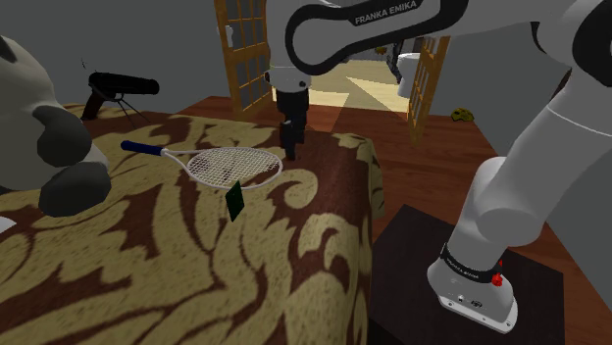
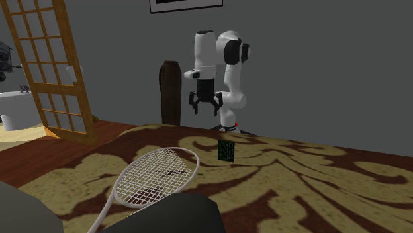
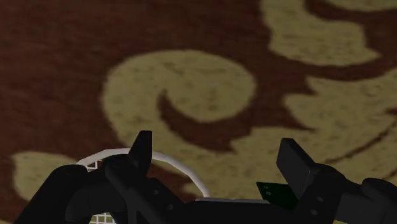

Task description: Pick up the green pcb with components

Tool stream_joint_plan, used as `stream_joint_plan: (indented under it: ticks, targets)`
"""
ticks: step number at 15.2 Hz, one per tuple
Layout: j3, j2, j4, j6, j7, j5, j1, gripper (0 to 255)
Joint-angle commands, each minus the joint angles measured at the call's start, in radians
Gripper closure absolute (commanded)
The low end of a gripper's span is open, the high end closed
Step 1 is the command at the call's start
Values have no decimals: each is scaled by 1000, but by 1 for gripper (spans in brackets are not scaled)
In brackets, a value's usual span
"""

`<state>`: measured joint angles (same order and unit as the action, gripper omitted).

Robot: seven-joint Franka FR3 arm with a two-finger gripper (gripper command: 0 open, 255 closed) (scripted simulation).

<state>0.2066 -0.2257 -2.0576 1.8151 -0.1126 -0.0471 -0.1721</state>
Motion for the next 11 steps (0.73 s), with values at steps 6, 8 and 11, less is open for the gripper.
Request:
stream_joint_plan:
  ticks: [6, 8, 11]
  targets:
    - [72, 211, 204, 17, 23, 29, -56, 0]
    - [91, 274, 270, 15, 31, 44, -75, 0]
    - [117, 370, 377, 6, 42, 72, -107, 0]
